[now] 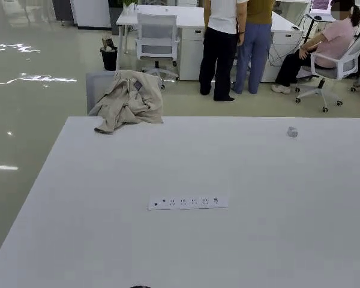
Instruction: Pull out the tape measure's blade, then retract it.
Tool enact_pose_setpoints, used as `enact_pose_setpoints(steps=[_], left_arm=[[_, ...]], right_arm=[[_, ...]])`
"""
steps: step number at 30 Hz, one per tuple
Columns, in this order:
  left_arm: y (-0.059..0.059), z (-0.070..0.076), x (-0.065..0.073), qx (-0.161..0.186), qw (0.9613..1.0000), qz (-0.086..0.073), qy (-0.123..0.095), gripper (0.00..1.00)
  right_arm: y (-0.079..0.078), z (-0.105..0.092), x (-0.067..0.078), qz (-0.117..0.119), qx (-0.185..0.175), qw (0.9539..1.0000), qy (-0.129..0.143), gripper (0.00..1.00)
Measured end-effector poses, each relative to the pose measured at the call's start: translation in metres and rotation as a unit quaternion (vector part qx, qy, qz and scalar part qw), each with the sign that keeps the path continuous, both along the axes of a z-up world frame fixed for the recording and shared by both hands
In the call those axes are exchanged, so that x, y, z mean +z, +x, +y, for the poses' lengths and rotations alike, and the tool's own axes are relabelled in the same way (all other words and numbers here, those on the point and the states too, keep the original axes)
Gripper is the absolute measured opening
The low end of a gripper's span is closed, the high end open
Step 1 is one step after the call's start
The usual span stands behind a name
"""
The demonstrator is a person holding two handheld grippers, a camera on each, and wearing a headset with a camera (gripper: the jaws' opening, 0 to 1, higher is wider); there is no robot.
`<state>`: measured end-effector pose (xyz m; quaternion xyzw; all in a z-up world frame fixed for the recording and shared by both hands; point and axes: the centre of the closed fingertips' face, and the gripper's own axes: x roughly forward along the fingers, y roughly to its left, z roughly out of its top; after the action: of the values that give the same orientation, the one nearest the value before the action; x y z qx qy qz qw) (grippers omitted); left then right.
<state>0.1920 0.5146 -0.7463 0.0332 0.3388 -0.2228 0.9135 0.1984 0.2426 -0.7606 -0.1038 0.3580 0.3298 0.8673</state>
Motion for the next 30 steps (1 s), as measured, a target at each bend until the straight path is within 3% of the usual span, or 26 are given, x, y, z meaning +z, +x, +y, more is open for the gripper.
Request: enact_pose_setpoints(steps=[6,14,21,23,30], left_arm=[[-0.008,-0.003,0.006,0.017,0.9997,-0.004,-0.019,0.83],[-0.012,-0.002,0.018,0.033,0.9990,-0.012,-0.029,0.84],[-0.016,0.004,0.024,0.048,0.9984,-0.006,-0.028,0.88],[-0.019,0.005,0.021,0.050,0.9986,0.002,-0.021,0.88],[-0.028,0.001,0.028,0.061,0.9978,0.007,-0.027,0.91]], right_arm=[[-0.010,-0.003,0.002,0.000,-0.005,1.0000,-0.006,0.73],[-0.018,-0.003,0.015,-0.002,-0.015,0.9999,0.001,0.77],[-0.031,0.002,0.026,-0.005,-0.023,0.9997,0.006,0.79],[-0.035,0.004,0.029,-0.002,-0.024,0.9997,0.010,0.81],[-0.051,0.010,0.039,0.000,-0.025,0.9996,0.012,0.83]])
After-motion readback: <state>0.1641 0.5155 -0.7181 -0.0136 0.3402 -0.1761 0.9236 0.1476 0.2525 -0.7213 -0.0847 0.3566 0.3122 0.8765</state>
